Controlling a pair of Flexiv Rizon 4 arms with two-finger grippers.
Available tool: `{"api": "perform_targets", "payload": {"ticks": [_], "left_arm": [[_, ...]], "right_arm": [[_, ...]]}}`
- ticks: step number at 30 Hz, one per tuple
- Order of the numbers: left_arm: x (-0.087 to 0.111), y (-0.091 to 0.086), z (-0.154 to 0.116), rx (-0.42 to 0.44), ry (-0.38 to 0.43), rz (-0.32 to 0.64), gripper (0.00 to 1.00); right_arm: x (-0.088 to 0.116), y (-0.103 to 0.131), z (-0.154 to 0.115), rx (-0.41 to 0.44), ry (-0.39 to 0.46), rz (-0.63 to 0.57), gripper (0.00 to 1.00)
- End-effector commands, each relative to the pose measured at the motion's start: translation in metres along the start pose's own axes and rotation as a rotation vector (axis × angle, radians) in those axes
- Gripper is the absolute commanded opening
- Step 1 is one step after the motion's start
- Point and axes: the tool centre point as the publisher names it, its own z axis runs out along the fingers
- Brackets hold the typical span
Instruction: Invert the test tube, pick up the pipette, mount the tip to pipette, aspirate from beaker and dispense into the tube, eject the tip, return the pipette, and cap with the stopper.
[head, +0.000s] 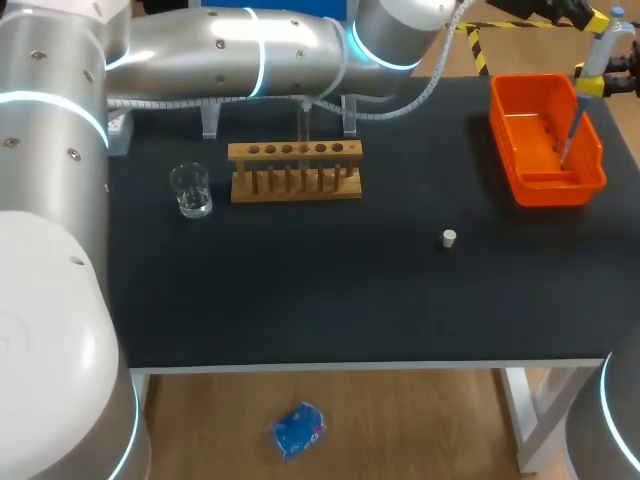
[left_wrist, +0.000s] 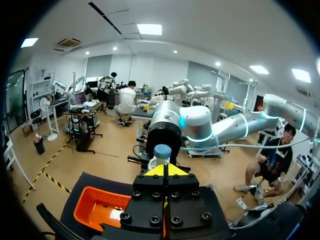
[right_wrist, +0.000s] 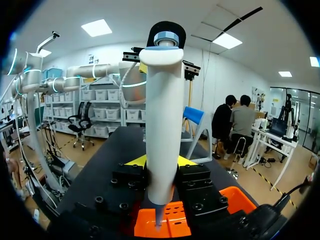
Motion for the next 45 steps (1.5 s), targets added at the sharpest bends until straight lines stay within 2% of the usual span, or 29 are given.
{"api": "perform_targets", "payload": {"ticks": [1,8,14,25,39,45], "left_arm": [[-0.004,0.010,0.007,0.010,0.004,-0.007,0.00],[-0.006,0.013,0.009,0.017,0.010,-0.012,0.00],[-0.003,0.010,-0.001,0.006,-0.012,-0.007,0.00],[0.002,-0.010,-0.019,-0.033,-0.058,0.027,0.00],[-0.013,-0.030,-0.012,-0.067,-0.036,0.065,0.00],[-0.014,-0.031,-0.005,-0.074,-0.020,0.068,0.00]], "right_arm": [[0.001,0.007,0.000,0.009,0.004,-0.001,0.00],[0.001,0.007,0.000,0.009,0.004,-0.001,0.00],[0.001,0.007,0.000,0.009,0.004,-0.001,0.00],[0.001,0.007,0.000,0.009,0.004,-0.001,0.00],[0.001,0.007,0.000,0.009,0.004,-0.001,0.00],[0.001,0.007,0.000,0.009,0.004,-0.001,0.00]]}}
